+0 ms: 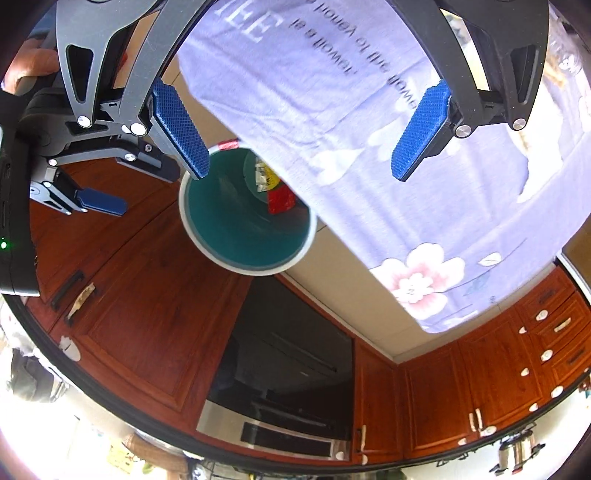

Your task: Collect trash

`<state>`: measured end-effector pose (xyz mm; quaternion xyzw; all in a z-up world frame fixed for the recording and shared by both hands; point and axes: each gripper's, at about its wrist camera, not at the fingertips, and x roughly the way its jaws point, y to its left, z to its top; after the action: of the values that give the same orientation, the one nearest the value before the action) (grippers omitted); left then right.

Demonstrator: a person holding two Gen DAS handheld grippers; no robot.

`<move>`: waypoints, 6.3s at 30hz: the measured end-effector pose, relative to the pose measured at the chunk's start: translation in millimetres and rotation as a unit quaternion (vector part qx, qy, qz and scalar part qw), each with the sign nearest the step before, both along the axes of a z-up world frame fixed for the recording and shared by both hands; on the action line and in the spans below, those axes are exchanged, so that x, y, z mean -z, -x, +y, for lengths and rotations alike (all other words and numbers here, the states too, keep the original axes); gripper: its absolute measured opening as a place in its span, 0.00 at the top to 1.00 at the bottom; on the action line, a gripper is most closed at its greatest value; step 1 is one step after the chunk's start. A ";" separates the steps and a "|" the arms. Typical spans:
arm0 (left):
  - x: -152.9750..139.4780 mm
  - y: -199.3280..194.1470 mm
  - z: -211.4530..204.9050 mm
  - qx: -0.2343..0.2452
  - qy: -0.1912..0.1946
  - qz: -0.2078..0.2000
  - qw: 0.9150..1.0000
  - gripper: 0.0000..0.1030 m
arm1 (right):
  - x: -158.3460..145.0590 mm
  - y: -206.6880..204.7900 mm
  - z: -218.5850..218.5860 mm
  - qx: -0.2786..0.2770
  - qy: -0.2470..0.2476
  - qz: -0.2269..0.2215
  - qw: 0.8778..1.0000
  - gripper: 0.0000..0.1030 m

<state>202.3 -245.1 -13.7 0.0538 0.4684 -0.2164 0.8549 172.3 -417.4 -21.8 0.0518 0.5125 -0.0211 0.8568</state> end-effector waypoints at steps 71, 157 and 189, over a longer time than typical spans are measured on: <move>30.7 96.7 221.3 -0.154 -0.097 0.022 0.983 0.36 | 42.4 8.3 194.7 -0.190 -0.059 0.013 0.980 0.97; 45.4 -34.2 285.1 -0.226 -0.106 0.053 0.967 0.29 | 42.3 -82.6 129.0 -0.134 -0.068 -0.002 0.989 0.97; -6.5 17.8 271.4 -0.182 -0.063 -0.008 0.981 0.98 | 11.6 -56.2 177.3 -0.167 -0.059 -0.015 0.984 0.97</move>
<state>184.5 26.3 -7.2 0.0229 0.4757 -0.0268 0.8789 228.5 -240.1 -33.5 0.0162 0.5013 0.1530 0.8515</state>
